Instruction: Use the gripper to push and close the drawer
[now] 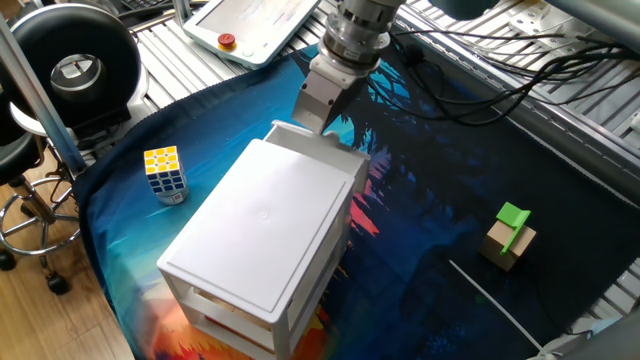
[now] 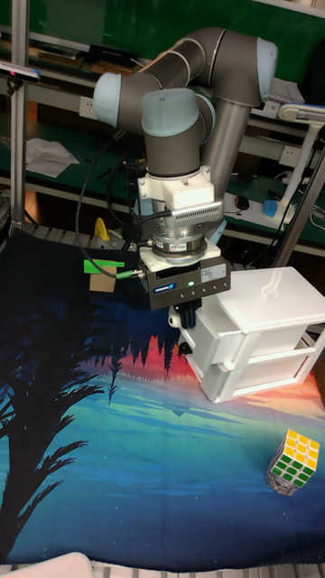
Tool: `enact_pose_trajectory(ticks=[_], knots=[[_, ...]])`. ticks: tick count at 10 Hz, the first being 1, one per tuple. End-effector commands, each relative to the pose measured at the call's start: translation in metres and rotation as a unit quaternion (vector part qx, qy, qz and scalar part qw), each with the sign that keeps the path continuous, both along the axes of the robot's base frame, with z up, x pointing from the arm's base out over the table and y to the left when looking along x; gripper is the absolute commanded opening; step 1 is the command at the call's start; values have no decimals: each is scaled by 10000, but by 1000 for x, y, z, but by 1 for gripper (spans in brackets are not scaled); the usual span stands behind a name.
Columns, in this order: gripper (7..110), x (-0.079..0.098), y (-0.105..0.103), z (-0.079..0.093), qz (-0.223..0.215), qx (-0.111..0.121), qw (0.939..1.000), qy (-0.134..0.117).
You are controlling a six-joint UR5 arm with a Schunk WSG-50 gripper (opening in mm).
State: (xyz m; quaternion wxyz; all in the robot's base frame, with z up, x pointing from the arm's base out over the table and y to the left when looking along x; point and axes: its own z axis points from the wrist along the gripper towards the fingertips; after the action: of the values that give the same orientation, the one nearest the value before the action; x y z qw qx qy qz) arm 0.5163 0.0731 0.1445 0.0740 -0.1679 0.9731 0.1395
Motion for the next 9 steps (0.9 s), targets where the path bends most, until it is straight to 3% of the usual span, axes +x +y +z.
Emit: enact_pose_trajectory(ticks=[1, 9], knots=[[7, 0, 8, 3, -105, 111, 9999, -18], [7, -3, 26, 5, -267, 173, 9994, -150]])
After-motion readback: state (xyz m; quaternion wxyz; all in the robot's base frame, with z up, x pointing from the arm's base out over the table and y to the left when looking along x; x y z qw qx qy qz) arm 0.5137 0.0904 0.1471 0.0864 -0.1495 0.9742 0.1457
